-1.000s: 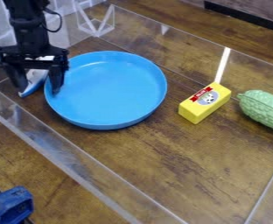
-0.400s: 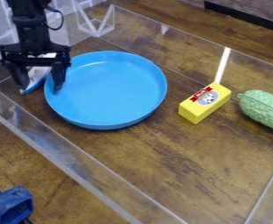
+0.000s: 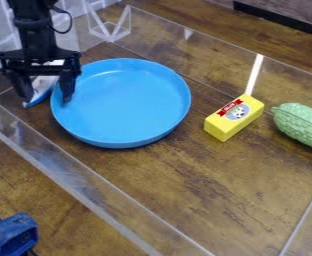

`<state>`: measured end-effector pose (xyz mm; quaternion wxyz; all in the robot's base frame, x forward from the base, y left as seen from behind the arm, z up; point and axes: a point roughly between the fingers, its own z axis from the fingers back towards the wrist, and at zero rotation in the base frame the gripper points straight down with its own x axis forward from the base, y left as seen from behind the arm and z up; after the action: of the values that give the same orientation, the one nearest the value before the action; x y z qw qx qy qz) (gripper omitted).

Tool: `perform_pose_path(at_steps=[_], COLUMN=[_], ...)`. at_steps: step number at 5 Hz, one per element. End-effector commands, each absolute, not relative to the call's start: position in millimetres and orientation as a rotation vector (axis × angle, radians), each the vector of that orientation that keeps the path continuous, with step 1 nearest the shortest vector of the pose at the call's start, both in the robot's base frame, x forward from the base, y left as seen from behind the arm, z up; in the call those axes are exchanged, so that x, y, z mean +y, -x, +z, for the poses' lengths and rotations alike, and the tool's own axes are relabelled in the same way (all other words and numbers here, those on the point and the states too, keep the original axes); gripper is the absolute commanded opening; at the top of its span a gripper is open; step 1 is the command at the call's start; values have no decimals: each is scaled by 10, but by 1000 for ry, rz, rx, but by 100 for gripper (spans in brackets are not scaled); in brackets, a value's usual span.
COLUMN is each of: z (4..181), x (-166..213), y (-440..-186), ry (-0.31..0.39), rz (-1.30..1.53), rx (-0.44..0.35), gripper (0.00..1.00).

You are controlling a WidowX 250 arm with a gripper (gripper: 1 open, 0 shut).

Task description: Remove the white object from inside the blue tray and put it on the table

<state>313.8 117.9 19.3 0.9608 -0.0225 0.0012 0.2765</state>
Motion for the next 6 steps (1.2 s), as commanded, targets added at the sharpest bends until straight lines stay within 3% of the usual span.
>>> perform_pose_path(at_steps=[1,2,4,5,6], z=[-107,-118,26,73,109], x=[890,761,652,631,606], y=[-3180,-3247,-3326,-3354,-3341], ry=[69,77,84,84,77], rz=[532,517,518,523,511], rx=[59,50,34,30,24], gripper=[100,100,100,0,0])
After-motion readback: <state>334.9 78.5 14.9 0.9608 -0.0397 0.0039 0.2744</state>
